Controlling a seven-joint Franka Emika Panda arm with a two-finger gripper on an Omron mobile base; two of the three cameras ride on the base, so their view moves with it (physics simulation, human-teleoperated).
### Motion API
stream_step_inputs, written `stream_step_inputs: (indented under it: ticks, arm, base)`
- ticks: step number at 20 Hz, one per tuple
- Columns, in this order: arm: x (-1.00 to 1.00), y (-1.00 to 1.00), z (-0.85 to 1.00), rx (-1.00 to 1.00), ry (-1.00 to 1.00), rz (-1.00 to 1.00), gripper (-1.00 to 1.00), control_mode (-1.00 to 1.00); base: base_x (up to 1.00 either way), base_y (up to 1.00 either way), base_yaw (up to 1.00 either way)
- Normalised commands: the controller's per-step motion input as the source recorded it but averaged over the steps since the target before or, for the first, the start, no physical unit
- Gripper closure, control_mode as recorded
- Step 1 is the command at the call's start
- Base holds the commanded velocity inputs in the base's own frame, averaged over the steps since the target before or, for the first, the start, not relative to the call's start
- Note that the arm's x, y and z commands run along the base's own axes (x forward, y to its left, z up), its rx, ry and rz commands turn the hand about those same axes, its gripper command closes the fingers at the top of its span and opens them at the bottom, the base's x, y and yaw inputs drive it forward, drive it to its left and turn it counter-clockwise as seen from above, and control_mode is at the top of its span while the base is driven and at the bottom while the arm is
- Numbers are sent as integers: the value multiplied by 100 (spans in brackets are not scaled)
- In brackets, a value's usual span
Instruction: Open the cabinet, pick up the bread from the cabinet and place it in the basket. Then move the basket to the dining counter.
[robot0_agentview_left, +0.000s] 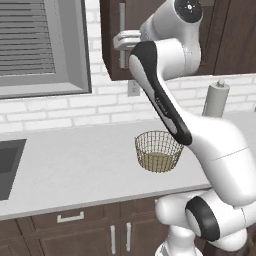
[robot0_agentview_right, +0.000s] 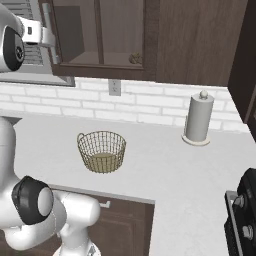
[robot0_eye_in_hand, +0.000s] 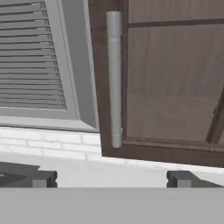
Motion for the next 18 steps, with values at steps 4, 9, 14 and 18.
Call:
stream_step_inputs:
  ticks: [4,9,14,18]
  arm:
    - [34,14,-8,0,0,0,-100,-100]
    - [33,0,-23,-1,0,0,-100,-100]
    - [38,0,-20,-3,0,0,-100,-100]
    - [44,0,-10,-5,0,0,-100,-100]
  base:
    - [0,0,0]
    - [0,0,0]
    - [0,0,0]
    - [0,0,0]
